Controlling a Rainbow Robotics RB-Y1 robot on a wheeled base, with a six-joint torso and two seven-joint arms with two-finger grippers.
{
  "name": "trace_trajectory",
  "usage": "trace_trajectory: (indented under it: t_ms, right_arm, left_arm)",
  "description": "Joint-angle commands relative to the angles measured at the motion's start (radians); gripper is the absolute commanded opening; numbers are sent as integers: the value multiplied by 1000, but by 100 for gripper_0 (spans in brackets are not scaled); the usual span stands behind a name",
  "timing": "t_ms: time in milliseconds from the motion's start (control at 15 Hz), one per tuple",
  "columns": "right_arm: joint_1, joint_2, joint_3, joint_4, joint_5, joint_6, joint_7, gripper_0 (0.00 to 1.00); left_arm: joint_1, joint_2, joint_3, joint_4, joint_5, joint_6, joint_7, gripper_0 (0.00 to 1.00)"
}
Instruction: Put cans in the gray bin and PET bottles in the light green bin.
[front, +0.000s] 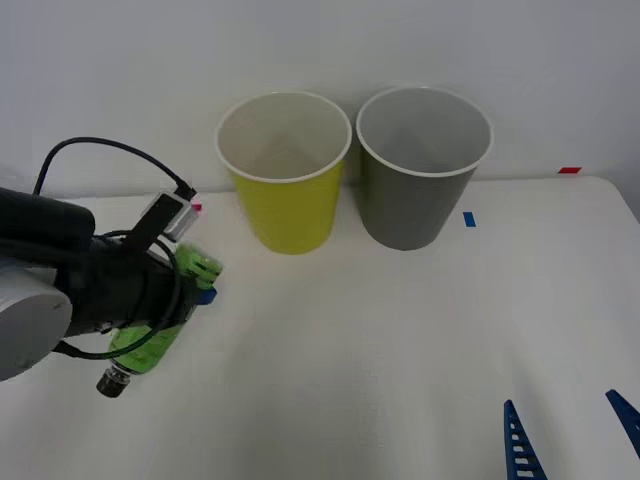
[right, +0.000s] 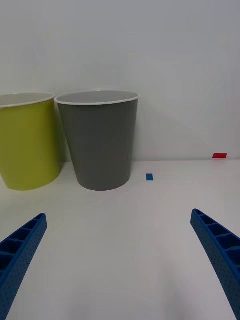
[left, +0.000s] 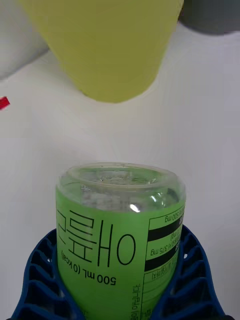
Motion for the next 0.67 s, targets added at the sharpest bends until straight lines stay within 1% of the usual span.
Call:
trace_trajectory:
  t_ms: [67, 200, 267, 400, 533, 667]
  right_arm:
    - [0, 0, 0, 0, 0, 0, 0, 100]
    - [0, 0, 0, 0, 0, 0, 0, 100]
    - [0, 0, 0, 0, 0, 0, 0, 100]
    - [0, 0, 0, 0, 0, 0, 0, 100]
    - [0, 0, 0, 0, 0, 0, 0, 100]
    - [0, 0, 0, 0, 0, 0, 0, 100]
  left_arm:
    - [48, -25, 133, -120, 81, -12, -14, 0]
    - [54, -50, 211, -169, 138, -12, -17, 0]
    - [54, -67, 260, -195, 183, -12, -23, 0]
    - [51, -90, 339, -196, 232, -13, -35, 0]
    - [43, -113, 395, -196, 252, -21, -41, 0]
    - [-6, -113, 438, -196, 264, -20, -46, 0]
